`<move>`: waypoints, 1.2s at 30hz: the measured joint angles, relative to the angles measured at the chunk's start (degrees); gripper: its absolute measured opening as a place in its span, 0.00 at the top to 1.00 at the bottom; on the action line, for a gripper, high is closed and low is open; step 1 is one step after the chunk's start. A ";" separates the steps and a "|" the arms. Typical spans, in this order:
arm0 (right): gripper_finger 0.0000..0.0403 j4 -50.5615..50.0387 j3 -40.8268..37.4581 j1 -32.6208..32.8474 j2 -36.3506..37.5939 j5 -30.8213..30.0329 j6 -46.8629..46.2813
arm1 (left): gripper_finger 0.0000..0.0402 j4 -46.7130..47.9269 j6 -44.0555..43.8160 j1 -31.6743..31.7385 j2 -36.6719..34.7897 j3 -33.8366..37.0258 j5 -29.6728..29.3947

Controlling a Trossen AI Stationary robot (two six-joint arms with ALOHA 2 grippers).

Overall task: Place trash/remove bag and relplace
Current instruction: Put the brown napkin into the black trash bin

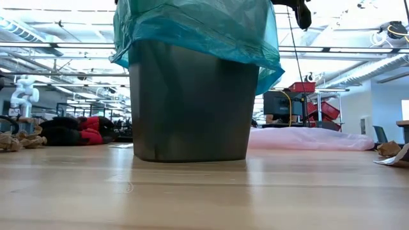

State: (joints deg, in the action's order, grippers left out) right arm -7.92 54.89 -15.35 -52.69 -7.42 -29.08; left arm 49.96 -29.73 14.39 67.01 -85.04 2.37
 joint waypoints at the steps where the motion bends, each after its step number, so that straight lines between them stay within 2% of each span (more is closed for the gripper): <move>1: 1.00 0.00 0.00 0.02 0.00 0.00 0.00 | 0.98 -0.52 0.80 0.00 0.43 -0.18 0.63; 3: 1.00 0.00 0.00 0.02 0.00 0.00 0.00 | 0.98 0.12 2.80 0.03 1.84 -0.19 2.04; 7: 1.00 -0.01 0.00 0.01 0.00 0.00 0.00 | 0.95 -0.18 6.78 -0.91 6.17 0.07 9.01; 11: 1.00 -0.02 0.00 0.02 0.00 0.00 0.00 | 0.86 -2.62 13.31 -2.56 10.29 0.09 17.91; 15: 1.00 -0.04 0.00 0.02 0.00 0.03 -0.09 | 0.76 -3.65 14.92 -2.90 12.87 0.09 24.11; 23: 1.00 -0.02 0.00 0.00 0.00 0.04 -0.19 | 0.61 -4.05 15.23 -1.10 12.51 -1.06 24.36; 32: 1.00 -0.04 0.00 0.02 0.00 0.04 0.07 | 0.59 -2.60 16.91 -0.59 12.45 -4.39 24.44; 34: 1.00 -0.04 0.00 0.02 0.00 0.04 0.28 | 0.59 0.93 16.34 -0.59 12.45 -5.41 24.36; 36: 1.00 -0.04 0.00 0.00 0.00 0.07 0.33 | 0.60 8.72 13.06 -0.47 12.23 -6.86 21.88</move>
State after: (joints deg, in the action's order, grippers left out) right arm -7.97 54.89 -15.35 -52.69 -7.36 -28.75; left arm 58.68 -16.67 13.92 79.24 -91.89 24.26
